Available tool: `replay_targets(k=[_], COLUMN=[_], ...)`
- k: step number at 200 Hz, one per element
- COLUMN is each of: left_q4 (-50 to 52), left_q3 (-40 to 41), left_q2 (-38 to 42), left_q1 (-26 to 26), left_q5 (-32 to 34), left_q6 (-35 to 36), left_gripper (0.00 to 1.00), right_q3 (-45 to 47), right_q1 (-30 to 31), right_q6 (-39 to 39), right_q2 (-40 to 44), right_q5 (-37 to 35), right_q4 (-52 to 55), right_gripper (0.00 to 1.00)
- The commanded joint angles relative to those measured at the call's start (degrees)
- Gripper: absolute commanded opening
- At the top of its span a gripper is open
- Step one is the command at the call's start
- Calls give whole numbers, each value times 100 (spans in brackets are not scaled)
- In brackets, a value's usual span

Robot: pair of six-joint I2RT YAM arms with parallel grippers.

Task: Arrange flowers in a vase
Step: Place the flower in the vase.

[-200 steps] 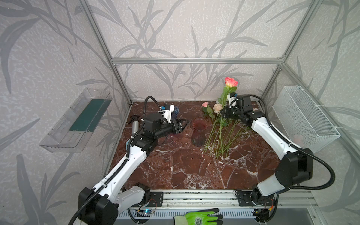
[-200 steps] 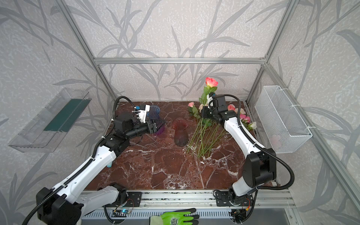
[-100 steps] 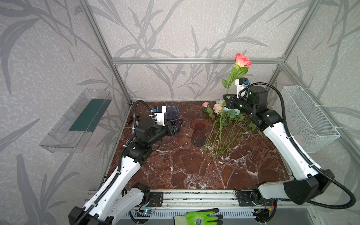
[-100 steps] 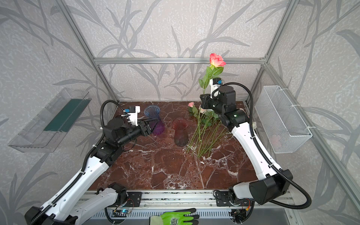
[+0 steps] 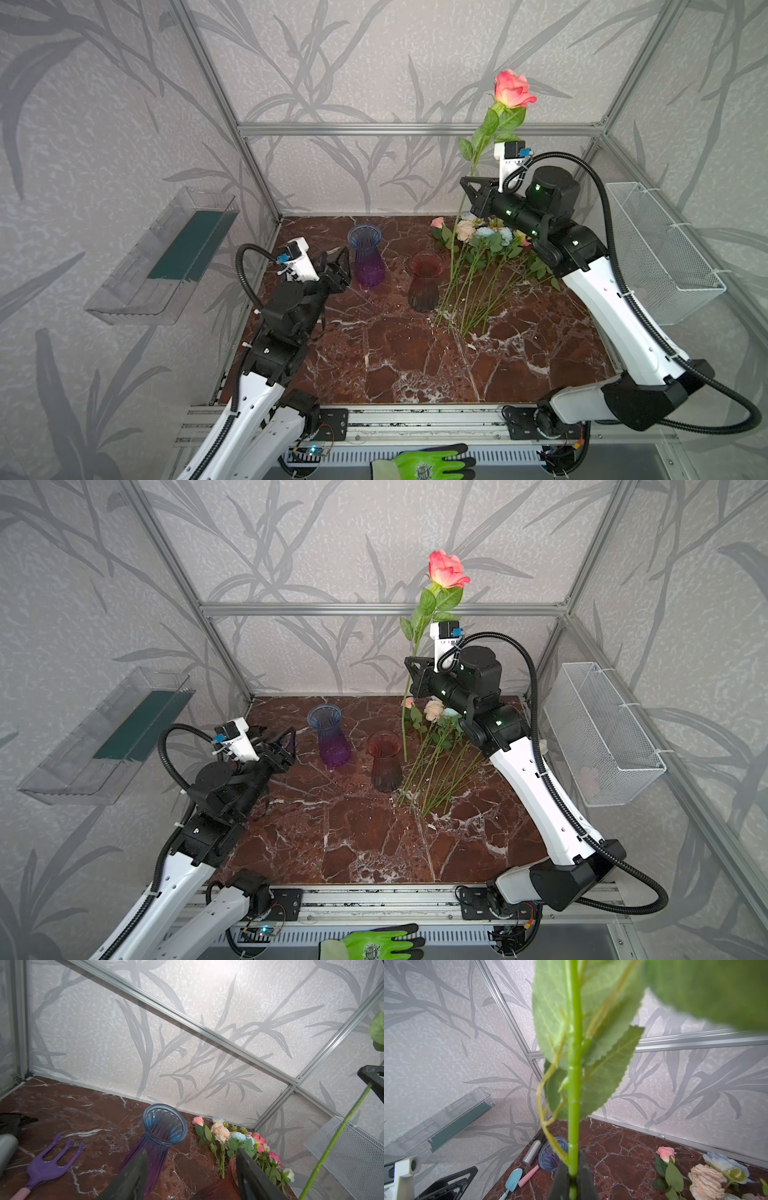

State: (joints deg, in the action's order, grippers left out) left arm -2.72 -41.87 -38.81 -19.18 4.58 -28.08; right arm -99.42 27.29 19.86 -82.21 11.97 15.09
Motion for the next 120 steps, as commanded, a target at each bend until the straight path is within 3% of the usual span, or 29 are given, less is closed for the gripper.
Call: replay_targets(k=[1, 67, 120], left_q4=[-201, -246, -347], left_q3=[26, -21, -14], left_q2=[-26, -242, -354], left_q1=[95, 232, 254], left_q5=[245, -182, -468], left_q6=[-78, -222, -378], left_gripper=[68, 68, 69], right_q3=[-340, -1306, -173], right_q1=[51, 125, 145], right_q6=[20, 368, 176], right_q2=[-61, -874, -1038], right_q5=[28, 509, 394], right_q4=[-321, -463, -1119], right_gripper=[0, 0, 0])
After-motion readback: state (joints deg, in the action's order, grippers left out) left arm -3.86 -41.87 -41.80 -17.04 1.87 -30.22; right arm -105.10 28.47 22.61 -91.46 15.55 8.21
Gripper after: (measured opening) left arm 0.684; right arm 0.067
